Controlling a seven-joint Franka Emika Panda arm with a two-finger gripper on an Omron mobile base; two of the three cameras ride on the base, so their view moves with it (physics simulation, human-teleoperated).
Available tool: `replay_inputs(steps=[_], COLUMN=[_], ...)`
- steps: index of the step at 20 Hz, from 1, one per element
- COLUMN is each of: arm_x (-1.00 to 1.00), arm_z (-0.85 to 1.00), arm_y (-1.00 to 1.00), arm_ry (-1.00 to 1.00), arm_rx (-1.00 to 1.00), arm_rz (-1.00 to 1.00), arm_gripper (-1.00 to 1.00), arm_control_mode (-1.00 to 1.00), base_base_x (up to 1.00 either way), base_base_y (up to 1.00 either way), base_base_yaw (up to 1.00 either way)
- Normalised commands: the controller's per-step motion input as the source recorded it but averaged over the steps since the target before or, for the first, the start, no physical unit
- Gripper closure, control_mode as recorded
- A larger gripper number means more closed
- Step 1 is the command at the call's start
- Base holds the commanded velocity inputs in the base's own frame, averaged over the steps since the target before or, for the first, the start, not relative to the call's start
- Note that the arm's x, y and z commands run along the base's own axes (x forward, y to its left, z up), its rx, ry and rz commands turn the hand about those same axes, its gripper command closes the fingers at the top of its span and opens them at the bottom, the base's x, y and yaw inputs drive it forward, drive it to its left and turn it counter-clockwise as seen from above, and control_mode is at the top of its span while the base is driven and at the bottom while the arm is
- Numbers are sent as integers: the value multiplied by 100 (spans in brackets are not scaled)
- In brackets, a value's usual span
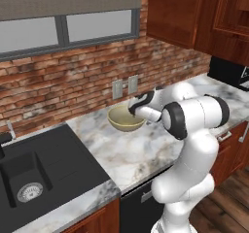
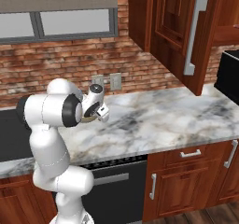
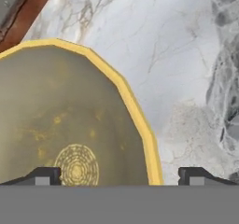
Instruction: Pick the mug and place it in the sink. Pick the bowl and place it in the open cabinet and then close the cabinet.
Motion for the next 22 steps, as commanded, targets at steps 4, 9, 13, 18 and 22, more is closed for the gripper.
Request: replay_inputs(steps=[4, 9, 13, 18, 22], arm_x=[32, 12, 0, -47, -75], arm_z=[-36, -16, -1, 58, 94], arm_y=[43, 15, 1, 0, -13], arm_ry=[0, 2, 9, 2, 5], arm_rx=[1, 2, 2, 2, 3], arm_rz=[-3, -2, -4, -26, -45], arm_gripper=[100, 100, 100, 100, 100], arm_control_mode=[-100, -100, -100, -100, -100], base_base_x=[0, 0, 0, 0, 0], base_base_y=[0, 0, 0, 0, 0], base_base_yaw=[0, 0, 0, 0, 0])
